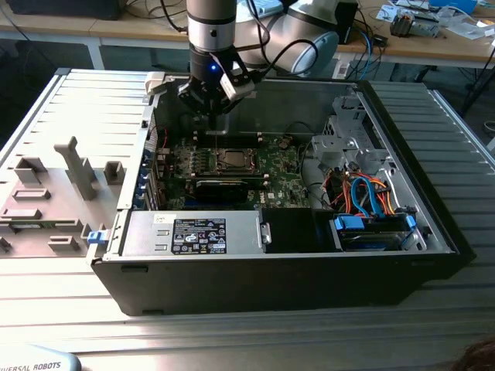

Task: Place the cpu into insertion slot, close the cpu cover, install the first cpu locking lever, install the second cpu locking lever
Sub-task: 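Install the first cpu locking lever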

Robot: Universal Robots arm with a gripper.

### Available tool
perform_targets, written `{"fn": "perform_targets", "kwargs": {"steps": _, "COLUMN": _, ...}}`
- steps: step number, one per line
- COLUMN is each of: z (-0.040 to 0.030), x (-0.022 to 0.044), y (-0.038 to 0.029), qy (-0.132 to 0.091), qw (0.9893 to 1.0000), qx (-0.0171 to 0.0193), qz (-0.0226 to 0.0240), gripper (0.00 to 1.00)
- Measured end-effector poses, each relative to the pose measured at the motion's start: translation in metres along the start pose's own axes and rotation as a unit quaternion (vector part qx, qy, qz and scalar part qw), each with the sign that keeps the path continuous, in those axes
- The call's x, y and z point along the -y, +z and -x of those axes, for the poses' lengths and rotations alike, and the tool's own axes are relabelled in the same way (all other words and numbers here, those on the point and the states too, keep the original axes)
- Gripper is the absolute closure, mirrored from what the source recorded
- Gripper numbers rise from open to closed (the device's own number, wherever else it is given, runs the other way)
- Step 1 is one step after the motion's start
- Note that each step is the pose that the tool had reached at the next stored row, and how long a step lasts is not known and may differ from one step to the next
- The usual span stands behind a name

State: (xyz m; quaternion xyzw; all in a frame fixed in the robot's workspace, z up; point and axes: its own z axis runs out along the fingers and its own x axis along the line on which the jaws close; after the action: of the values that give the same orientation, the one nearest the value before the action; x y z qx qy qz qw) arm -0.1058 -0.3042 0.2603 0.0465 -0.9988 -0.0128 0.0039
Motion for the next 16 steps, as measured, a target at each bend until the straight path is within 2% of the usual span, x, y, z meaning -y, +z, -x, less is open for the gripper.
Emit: {"fn": "perform_targets", "kwargs": {"steps": 16, "z": 0.0140, "x": 0.0013, "y": -0.0001, "qy": 0.000, "qw": 1.0000, "qx": -0.0003, "qz": -0.0030, "gripper": 0.89}}
